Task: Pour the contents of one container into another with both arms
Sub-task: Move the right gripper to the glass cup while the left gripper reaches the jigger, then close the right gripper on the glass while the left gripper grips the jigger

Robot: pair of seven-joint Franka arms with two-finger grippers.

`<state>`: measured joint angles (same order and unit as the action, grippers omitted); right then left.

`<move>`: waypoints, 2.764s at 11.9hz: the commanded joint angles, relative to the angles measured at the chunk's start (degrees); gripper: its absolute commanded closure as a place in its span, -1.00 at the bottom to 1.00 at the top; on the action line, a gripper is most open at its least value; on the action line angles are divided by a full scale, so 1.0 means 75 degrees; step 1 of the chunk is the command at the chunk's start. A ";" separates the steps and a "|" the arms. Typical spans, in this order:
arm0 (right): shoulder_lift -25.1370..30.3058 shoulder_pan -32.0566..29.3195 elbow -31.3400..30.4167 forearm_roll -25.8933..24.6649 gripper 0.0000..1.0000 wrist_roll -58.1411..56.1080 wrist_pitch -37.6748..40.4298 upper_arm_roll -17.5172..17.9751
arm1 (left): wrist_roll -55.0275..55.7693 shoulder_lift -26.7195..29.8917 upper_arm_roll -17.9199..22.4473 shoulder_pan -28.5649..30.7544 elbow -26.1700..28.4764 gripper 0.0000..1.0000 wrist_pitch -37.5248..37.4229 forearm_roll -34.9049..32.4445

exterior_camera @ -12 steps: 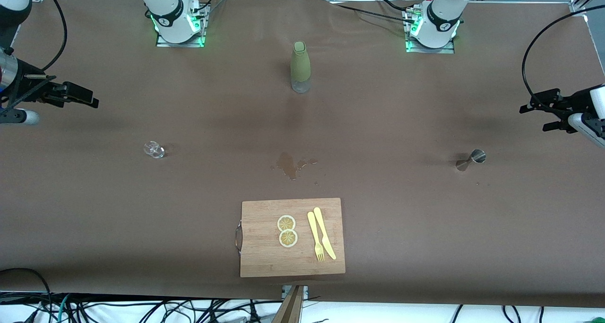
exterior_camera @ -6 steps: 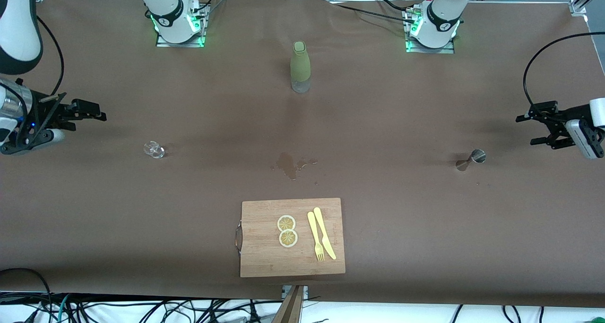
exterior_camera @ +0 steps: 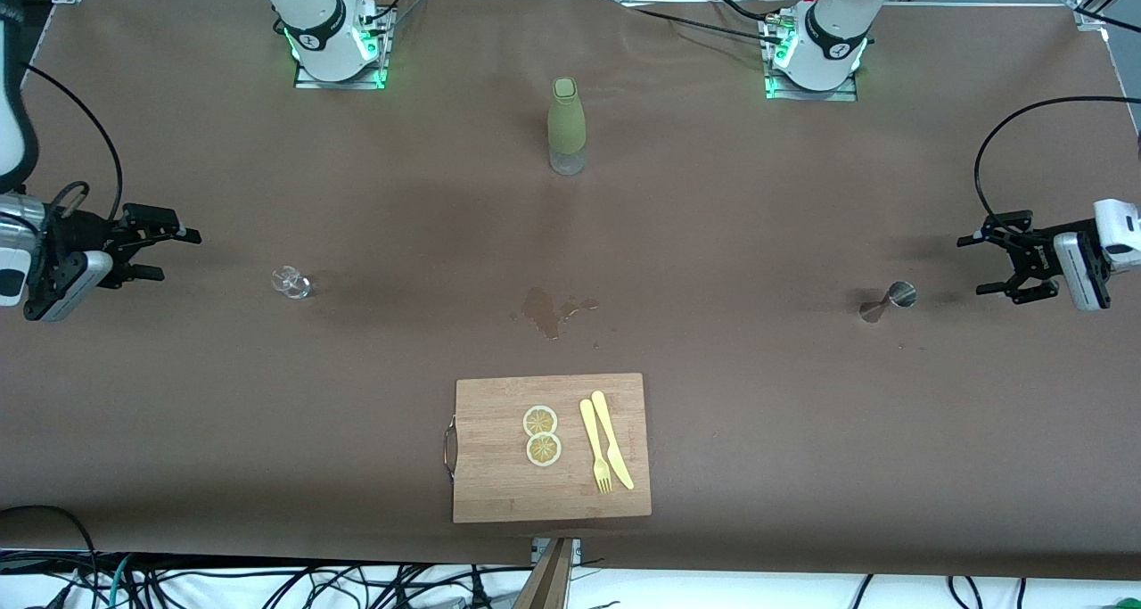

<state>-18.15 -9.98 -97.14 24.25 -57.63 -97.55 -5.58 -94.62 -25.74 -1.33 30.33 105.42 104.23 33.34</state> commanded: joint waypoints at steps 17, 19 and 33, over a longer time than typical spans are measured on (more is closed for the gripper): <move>-0.3344 -0.1623 -0.0091 0.4395 -1.00 -1.0723 0.0514 0.0111 | -0.5778 -0.2205 -0.0010 0.0070 -0.0661 -0.98 -0.0385 0.2876; -0.3614 -0.1623 -0.0044 0.4408 -1.00 -1.1099 0.0514 0.0228 | -0.6074 -0.2357 -0.0010 0.0022 -0.0649 -0.98 -0.0526 0.3055; -0.4377 -0.1529 -0.0009 0.4408 -0.98 -1.1839 0.0385 0.0661 | -0.7985 -0.2885 0.0002 -0.0505 -0.0649 -0.93 -0.0982 0.3840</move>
<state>-49.96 -20.97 -98.12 56.27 -146.18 -94.83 -1.86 -149.95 -46.35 -1.96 27.08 101.62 98.42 59.94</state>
